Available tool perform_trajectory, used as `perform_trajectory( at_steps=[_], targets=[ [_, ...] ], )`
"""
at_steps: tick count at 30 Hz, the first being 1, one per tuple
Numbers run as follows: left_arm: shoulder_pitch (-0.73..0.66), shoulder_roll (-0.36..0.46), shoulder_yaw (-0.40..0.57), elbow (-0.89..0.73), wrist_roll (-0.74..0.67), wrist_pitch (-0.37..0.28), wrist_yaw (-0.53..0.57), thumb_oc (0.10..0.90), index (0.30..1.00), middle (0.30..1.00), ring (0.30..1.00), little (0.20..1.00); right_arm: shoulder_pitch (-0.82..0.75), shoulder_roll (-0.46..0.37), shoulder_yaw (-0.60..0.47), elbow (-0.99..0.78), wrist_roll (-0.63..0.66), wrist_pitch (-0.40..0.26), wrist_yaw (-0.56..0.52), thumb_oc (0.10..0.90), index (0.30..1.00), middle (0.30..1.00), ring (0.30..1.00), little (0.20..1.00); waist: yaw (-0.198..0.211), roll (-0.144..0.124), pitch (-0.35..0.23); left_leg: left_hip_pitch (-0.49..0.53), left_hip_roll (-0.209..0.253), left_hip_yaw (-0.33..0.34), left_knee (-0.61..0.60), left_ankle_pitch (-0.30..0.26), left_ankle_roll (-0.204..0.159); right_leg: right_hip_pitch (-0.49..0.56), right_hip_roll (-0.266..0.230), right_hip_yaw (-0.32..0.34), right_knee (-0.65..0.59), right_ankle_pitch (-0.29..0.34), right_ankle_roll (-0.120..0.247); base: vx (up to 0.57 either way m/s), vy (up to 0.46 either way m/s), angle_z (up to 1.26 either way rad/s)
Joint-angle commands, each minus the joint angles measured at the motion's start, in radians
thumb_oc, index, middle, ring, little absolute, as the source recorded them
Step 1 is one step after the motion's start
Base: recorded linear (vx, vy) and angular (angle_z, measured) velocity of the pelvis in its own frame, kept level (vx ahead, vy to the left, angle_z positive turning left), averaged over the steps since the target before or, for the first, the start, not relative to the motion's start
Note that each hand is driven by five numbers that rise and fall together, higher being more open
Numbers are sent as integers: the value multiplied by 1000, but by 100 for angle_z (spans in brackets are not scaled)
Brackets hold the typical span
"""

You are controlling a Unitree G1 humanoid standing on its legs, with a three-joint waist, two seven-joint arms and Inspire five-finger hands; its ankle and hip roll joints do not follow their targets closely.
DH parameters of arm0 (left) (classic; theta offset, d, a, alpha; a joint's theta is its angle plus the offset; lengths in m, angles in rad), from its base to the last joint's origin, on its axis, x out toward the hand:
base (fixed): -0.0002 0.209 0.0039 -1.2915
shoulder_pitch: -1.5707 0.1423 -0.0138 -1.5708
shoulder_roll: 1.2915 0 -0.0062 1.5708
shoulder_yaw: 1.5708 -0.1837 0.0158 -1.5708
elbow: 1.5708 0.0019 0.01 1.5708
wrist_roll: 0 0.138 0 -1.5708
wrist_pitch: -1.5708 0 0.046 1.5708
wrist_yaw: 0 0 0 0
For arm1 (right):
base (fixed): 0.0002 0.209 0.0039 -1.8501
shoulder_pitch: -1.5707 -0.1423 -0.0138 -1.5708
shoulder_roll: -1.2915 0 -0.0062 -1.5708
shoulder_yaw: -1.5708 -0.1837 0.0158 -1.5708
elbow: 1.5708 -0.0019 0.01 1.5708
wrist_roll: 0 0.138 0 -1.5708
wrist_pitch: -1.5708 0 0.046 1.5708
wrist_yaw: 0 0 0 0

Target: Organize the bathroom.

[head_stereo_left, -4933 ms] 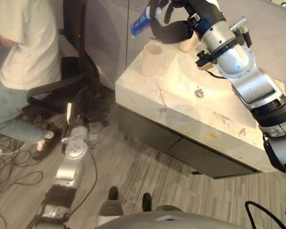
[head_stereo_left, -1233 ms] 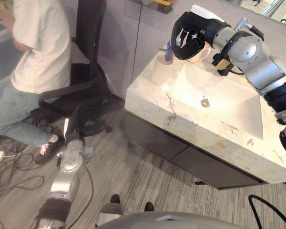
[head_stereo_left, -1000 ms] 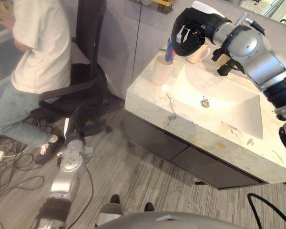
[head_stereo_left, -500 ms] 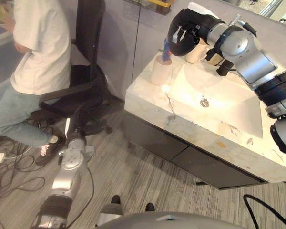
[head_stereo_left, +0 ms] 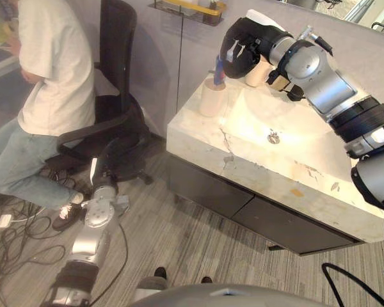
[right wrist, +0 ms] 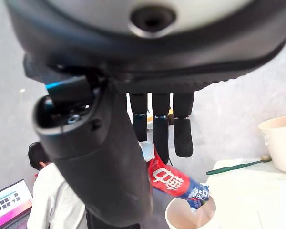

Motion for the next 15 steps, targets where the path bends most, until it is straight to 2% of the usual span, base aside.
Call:
perform_trajectory(
  at_steps=[1,6,10,15],
  targets=[
    [-69,53,-33,-10,7,-95,-2,800,900,900,900,900,-201,-60,-22,78,-54,-49,-131,400,300,300,300,300,8,-22,-152,2,-44,-18,63,-70,19,-46,20,-81,73,9,-9,0,0,0],
    [-71,54,-40,-7,3,-103,-3,800,900,900,900,900,-213,-69,-29,62,-58,-45,-167,400,300,300,300,300,7,-22,-157,0,-45,-20,64,-71,20,-48,19,-84,73,9,-9,0,0,0],
    [-73,56,-41,-1,-2,-105,-7,800,900,900,900,900,-211,-74,-38,54,-51,-24,-154,400,300,300,300,300,6,-24,-159,1,-45,-22,59,-69,19,-49,19,-85,76,8,-7,0,0,0],
    [-85,45,-42,1,8,-94,-5,800,900,900,900,900,-160,-67,-19,63,-34,97,41,400,300,300,300,300,-1,-26,-152,-4,-43,-17,66,-70,18,-56,18,-81,80,10,-9,0,0,0]
  ],
)
